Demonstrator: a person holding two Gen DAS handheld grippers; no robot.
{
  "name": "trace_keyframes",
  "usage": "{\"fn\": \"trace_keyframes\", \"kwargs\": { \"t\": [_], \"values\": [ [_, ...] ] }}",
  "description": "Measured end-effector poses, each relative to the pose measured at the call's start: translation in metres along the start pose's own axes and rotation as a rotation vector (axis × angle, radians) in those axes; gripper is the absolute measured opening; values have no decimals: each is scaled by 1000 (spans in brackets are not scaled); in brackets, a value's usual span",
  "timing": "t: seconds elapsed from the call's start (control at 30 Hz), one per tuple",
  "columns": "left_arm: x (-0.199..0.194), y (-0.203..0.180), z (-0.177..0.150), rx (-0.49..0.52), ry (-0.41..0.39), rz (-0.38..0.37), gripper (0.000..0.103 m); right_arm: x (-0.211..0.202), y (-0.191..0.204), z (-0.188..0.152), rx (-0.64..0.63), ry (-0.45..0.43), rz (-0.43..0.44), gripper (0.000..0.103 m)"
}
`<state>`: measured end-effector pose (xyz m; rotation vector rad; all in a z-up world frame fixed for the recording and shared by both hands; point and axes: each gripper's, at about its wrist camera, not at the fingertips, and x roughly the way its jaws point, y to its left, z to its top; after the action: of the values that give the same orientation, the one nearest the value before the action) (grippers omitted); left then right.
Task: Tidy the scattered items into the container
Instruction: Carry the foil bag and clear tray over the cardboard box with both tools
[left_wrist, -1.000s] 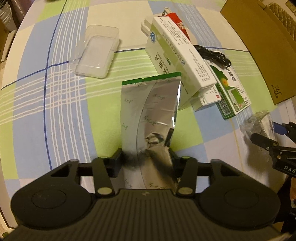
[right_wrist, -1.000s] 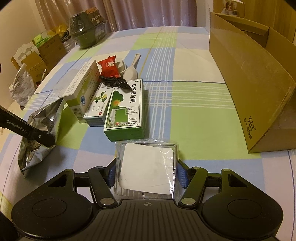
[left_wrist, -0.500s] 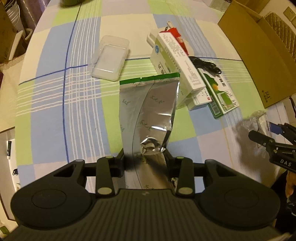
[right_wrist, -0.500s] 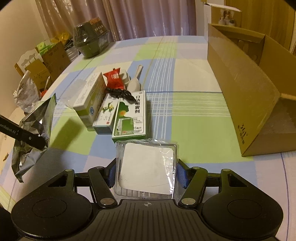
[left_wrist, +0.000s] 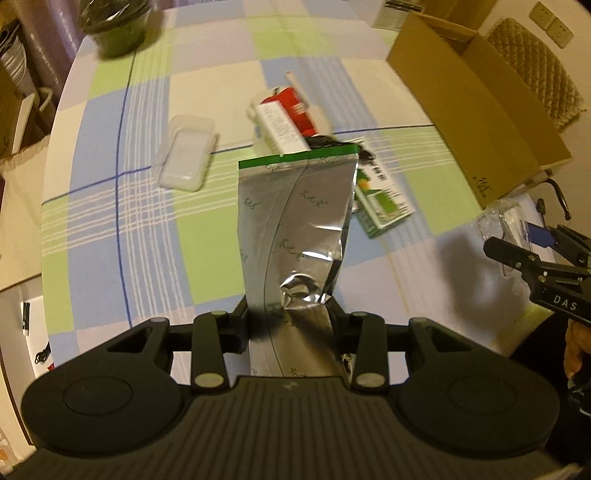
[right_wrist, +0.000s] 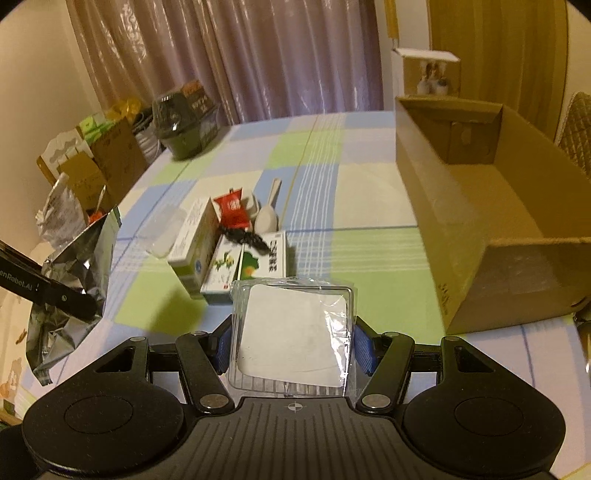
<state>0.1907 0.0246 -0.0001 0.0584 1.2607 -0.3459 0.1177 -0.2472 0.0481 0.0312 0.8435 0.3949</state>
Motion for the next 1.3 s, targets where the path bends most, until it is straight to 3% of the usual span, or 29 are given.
{"fn": "trace_keyframes", "kwargs": {
  "t": [0.37,0.7,1.0,1.3],
  "values": [
    [-22,-79,35,100,-36,-48,34,-49,-38,30,12,-95,-41,65],
    [-14,-180,96,155,-69,-175,34,-79,-107,70,24,-178,-141,65],
    [12,-245,157,102,-82,-256,34,-75,-177,92,53,-183,-229,65],
    [45,-279,210,-21,-79,-307,34,-59,-212,105,73,-173,-253,65]
  ]
}}
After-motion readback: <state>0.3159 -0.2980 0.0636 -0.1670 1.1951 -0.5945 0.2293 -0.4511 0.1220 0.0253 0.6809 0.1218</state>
